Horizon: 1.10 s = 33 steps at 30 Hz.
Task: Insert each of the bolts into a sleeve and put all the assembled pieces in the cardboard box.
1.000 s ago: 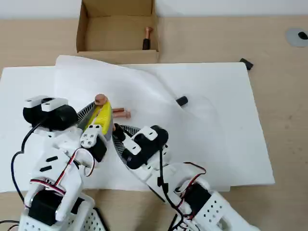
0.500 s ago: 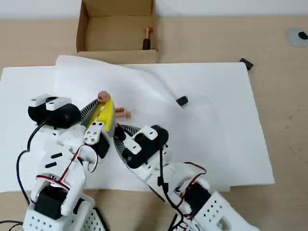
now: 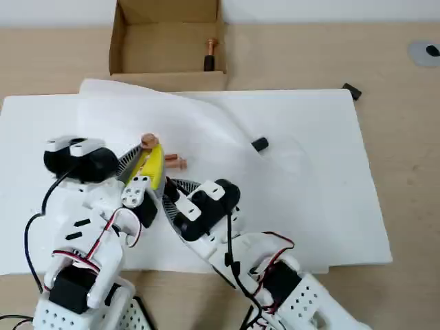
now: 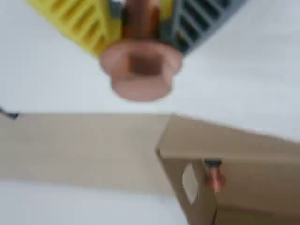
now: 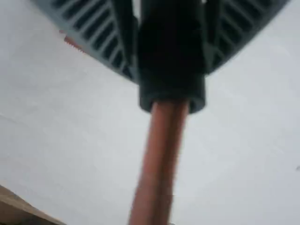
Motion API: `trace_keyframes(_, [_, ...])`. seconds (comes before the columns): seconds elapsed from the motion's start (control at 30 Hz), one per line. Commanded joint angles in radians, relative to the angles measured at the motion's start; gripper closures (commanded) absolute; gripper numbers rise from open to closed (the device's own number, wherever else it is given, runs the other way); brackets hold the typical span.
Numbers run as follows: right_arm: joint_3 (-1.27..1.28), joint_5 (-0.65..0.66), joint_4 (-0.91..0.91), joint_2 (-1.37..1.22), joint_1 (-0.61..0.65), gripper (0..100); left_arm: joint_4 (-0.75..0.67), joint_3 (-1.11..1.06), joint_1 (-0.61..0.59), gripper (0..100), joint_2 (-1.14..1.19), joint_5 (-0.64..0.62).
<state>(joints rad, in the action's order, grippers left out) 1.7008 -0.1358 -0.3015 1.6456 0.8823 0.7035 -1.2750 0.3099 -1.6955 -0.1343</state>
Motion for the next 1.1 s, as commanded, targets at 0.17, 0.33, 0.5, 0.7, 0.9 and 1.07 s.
trace_keyframes(0.17, [-0.001,-0.009,0.000,0.010,0.010,98.9,0.023,0.017,-0.003,99,-0.005,-0.021])
trace_keyframes(0.33, [-0.001,-0.009,0.000,0.010,0.010,98.9,0.094,0.032,0.115,99,-0.005,-0.040])
trace_keyframes(0.5, [-0.001,-0.009,0.000,0.012,0.007,98.9,0.209,0.087,0.207,99,-0.005,-0.048])
trace_keyframes(0.7, [-0.001,-0.009,0.008,0.012,-0.047,98.9,0.278,0.140,0.206,99,-0.005,0.104])
trace_keyframes(0.9, [-0.002,-0.009,0.008,0.013,-0.077,98.9,0.288,0.155,0.212,98,-0.001,0.170])
trace_keyframes(1.07, [-0.005,-0.009,0.008,0.013,-0.079,98.9,0.318,0.158,0.206,88,0.001,0.160])
